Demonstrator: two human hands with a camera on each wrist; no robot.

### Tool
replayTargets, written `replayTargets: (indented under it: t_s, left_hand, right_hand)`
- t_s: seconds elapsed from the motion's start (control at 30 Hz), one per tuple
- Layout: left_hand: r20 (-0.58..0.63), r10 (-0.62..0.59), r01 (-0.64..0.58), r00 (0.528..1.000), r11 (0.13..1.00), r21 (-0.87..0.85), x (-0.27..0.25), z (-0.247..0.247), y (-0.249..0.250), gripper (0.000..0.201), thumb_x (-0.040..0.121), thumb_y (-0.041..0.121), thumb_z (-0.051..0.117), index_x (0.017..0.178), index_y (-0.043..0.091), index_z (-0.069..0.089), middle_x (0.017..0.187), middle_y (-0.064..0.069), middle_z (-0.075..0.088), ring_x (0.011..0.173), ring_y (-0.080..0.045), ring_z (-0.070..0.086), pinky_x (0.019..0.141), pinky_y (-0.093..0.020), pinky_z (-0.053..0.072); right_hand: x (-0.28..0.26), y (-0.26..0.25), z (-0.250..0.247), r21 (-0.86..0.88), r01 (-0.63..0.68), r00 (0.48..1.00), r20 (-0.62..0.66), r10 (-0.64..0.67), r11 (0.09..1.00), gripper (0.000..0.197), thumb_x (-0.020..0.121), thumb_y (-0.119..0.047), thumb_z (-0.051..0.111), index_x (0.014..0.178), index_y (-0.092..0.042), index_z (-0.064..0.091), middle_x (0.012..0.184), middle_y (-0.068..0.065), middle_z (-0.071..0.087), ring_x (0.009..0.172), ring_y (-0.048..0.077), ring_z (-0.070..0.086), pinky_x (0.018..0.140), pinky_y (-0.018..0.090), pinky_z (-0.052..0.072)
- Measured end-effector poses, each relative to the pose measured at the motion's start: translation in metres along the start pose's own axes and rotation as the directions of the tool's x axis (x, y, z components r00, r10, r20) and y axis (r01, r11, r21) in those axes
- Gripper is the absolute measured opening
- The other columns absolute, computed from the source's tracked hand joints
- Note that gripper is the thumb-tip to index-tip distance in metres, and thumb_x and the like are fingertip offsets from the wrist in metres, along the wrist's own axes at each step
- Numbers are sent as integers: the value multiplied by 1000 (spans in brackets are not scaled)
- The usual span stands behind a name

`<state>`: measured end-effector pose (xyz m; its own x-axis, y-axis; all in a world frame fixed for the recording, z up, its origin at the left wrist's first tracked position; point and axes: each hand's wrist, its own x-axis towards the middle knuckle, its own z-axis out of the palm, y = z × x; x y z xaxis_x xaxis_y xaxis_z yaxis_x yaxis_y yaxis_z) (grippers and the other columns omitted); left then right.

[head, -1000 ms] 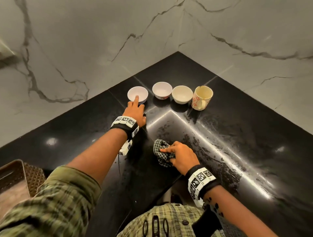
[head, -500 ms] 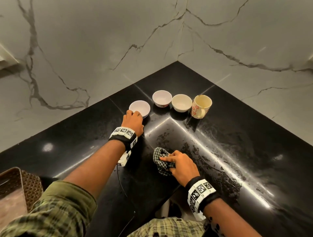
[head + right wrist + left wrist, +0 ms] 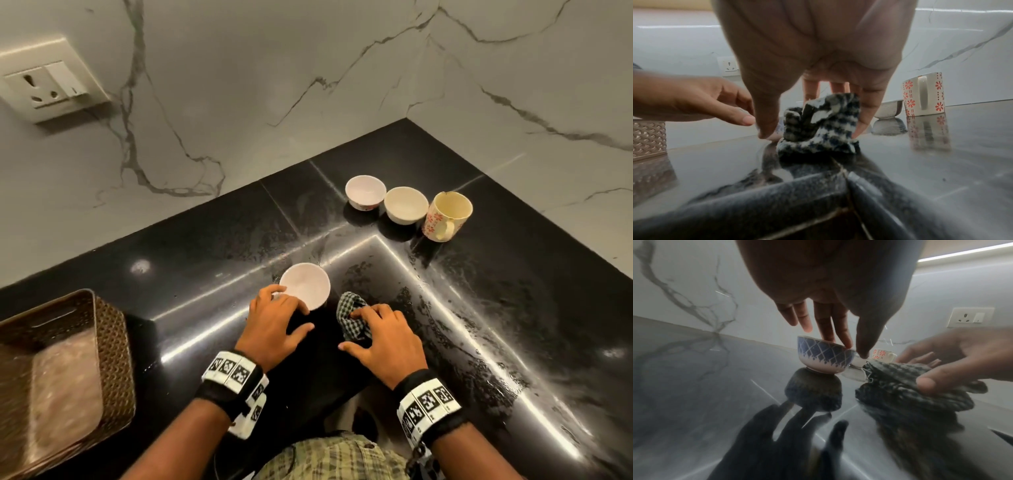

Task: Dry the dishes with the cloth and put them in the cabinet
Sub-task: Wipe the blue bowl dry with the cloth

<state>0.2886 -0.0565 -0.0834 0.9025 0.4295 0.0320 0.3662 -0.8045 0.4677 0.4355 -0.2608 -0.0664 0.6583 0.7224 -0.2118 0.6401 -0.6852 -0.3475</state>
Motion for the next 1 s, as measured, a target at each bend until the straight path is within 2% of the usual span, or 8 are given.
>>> replayTargets:
  t_s: [0.13, 0.27, 0.53, 0.63, 0.77, 0.87, 0.93, 1.0]
  left_hand:
    - [-147, -64, 46, 987, 992, -118, -13, 0, 3, 65, 73, 59, 76, 124, 25, 53, 128, 6, 49, 121, -20, 42, 102, -38, 38]
    - [24, -234, 235, 972, 960, -154, 8, 8, 0, 129, 62, 62, 87, 160, 16, 17, 165, -5, 20, 151, -26, 18, 124, -45, 17]
    - [20, -96, 97, 995, 931, -352, 29, 1, 13, 91, 60, 48, 91, 133, 28, 42, 128, 8, 48, 120, -12, 47, 104, -41, 46]
    - [34, 50, -31, 998, 905, -424, 21, -15, 40, 95, 59, 42, 96, 135, 26, 41, 129, 9, 50, 120, -7, 51, 101, -39, 49]
    - [29, 204, -133, 979, 731, -669, 12, -41, 79, 98, 63, 19, 98, 143, 18, 41, 132, 6, 62, 123, -15, 62, 101, -40, 53]
    - [61, 250, -85, 966, 532, -842, 8, -53, 101, 89, 76, 0, 87, 149, 7, 37, 138, -5, 60, 130, -25, 58, 106, -43, 50]
    - [37, 227, -59, 973, 404, -913, 7, -57, 113, 71, 92, 18, 73, 150, 4, 34, 140, -9, 58, 132, -27, 57, 105, -37, 50]
    - [-15, 136, -47, 991, 240, -970, 13, -63, 122, 80, 95, 57, 58, 141, -5, 39, 133, -24, 59, 122, -38, 60, 100, -48, 52]
  right_hand:
    - [-2, 0, -6, 3, -10, 1000, -9, 10, 1000, 41, 82, -56, 68, 113, -40, 48, 115, -10, 48, 109, 20, 54, 81, 38, 53]
    - [-8, 11, -13, 205, -41, 992, -111, 65, 978, 37, 80, -44, 71, 110, -36, 50, 104, -11, 56, 95, 19, 62, 78, 36, 50]
    - [-20, 23, -38, 768, 23, 958, -200, 205, 640, 43, 84, -41, 69, 126, -31, 66, 115, -12, 73, 107, 6, 69, 96, 43, 57]
    - [-26, 8, -64, 698, 235, 925, -374, 65, 676, 39, 88, -23, 77, 125, -22, 68, 116, -10, 71, 108, 5, 67, 96, 32, 55]
    - [-31, -16, -76, 467, 452, 842, -503, -192, 759, 42, 83, -19, 82, 123, -23, 71, 119, -11, 70, 109, 10, 63, 94, 35, 52]
    - [-34, -25, -77, 514, 483, 831, -524, -187, 709, 43, 82, -12, 81, 124, -19, 72, 125, -9, 69, 117, 13, 60, 98, 38, 51]
    - [-36, -29, -86, 562, 524, 832, -499, -242, 640, 46, 83, -3, 76, 127, -13, 71, 133, -4, 65, 129, 15, 55, 108, 41, 47]
    - [-39, -37, -95, 487, 634, 770, -473, -428, 601, 52, 80, 5, 71, 131, -8, 68, 144, 6, 58, 141, 20, 45, 117, 44, 38]
